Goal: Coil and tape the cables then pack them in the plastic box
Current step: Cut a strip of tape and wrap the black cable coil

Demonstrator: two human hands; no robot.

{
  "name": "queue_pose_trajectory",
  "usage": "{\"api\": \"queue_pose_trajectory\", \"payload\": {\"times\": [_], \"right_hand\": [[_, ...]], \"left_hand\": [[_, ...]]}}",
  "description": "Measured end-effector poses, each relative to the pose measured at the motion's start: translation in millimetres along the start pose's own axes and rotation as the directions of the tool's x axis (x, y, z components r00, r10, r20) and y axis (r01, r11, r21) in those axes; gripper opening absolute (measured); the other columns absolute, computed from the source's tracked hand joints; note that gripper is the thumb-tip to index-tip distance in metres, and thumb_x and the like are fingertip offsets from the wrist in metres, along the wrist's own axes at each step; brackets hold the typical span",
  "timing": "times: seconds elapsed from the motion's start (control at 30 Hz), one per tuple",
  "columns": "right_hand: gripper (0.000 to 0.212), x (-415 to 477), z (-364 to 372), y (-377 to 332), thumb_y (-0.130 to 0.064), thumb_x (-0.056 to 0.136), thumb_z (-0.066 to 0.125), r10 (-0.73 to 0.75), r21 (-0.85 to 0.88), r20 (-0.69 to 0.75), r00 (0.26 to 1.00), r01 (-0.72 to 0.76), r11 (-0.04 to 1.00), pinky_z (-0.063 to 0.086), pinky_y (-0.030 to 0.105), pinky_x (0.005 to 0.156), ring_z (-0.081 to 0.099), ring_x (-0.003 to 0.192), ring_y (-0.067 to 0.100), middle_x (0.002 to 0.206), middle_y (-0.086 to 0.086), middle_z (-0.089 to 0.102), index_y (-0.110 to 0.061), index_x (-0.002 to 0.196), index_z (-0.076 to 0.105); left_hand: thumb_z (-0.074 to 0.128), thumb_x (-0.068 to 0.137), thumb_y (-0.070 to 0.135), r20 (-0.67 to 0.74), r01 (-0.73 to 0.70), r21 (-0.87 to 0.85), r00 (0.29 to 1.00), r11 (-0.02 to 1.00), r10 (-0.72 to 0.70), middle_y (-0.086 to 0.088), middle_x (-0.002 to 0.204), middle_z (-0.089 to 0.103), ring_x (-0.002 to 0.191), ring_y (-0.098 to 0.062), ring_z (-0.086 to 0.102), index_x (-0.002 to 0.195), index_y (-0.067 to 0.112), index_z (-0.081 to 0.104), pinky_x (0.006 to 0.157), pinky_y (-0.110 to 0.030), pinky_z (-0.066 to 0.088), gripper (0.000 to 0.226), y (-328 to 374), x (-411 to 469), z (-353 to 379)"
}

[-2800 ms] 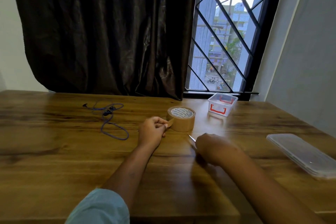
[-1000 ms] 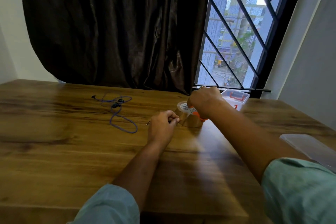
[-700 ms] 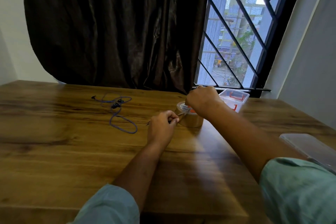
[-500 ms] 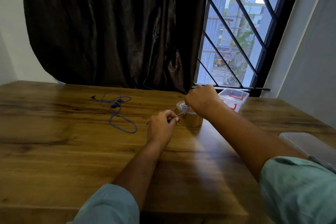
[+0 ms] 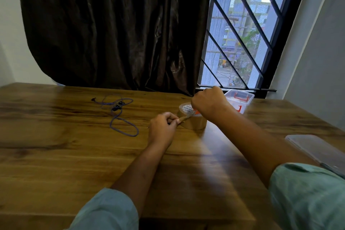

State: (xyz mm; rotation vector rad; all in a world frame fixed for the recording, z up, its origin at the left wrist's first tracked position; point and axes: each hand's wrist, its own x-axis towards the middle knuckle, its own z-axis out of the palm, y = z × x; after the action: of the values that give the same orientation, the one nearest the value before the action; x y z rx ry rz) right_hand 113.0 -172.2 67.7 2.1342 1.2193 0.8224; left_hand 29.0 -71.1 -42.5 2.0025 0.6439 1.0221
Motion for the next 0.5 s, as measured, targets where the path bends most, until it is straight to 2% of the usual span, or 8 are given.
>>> {"api": "queue_pose_trajectory", "payload": {"times": [0.13,0.2,0.27,0.37,0.5], "right_hand": [[0.019,-4.3,2.9,2.3,-0.020,0.088,0.064,0.003,0.032,-0.005,1.000,-0.003,0.999,0.036,0.031,0.066,0.065,0.091,0.023,0.100,0.001,0.068,-0.016,0.107,0.065],[0.022,-7.1,4.8,2.4,-0.022,0.089,0.064,0.002,0.052,-0.016,1.000,-0.001,0.999,0.037,0.030,0.066,0.065,0.092,0.023,0.102,0.001,0.068,-0.018,0.110,0.064],[0.022,-11.1,8.1,3.2,-0.020,0.090,0.061,0.020,0.117,-0.013,1.000,-0.018,0.993,0.038,0.031,0.068,0.063,0.097,0.024,0.107,0.001,0.066,-0.022,0.112,0.064],[0.027,-18.6,14.3,5.5,-0.012,0.091,0.056,0.064,0.222,-0.011,0.998,-0.060,0.973,0.041,0.032,0.072,0.059,0.105,0.026,0.112,0.002,0.064,-0.024,0.115,0.063],[0.029,-30.8,25.4,20.1,-0.018,0.089,0.061,0.208,0.428,-0.005,0.978,-0.186,0.885,0.042,0.034,0.069,0.049,0.119,0.027,0.113,0.003,0.064,-0.026,0.117,0.060]], "left_hand": [[0.063,0.086,0.021,-0.058,0.077,-0.046,0.995,0.996,-0.080,0.005,0.076,0.066,0.071,-0.015,0.065,0.076,0.028,0.063,0.059,-0.033,0.056,0.012,-1.0,2.0,-0.9],[0.062,0.087,0.022,-0.075,0.088,-0.063,0.993,0.994,-0.092,0.003,0.078,0.067,0.073,-0.017,0.066,0.077,0.027,0.063,0.062,-0.036,0.057,0.011,-0.9,1.8,-1.5],[0.062,0.087,0.021,-0.075,0.080,-0.088,0.993,0.993,-0.087,0.004,0.078,0.068,0.070,-0.017,0.067,0.075,0.029,0.062,0.060,-0.034,0.057,0.015,0.7,0.7,-1.9],[0.062,0.087,0.020,-0.079,0.073,-0.146,0.993,0.987,-0.085,0.005,0.075,0.069,0.062,-0.014,0.067,0.070,0.033,0.059,0.049,-0.023,0.051,0.022,3.9,-1.0,-3.7],[0.062,0.087,0.021,-0.123,0.054,-0.209,0.989,0.976,-0.081,0.009,0.075,0.068,0.055,-0.010,0.065,0.073,0.036,0.059,0.045,-0.022,0.049,0.021,5.8,-2.2,-5.9]]}}
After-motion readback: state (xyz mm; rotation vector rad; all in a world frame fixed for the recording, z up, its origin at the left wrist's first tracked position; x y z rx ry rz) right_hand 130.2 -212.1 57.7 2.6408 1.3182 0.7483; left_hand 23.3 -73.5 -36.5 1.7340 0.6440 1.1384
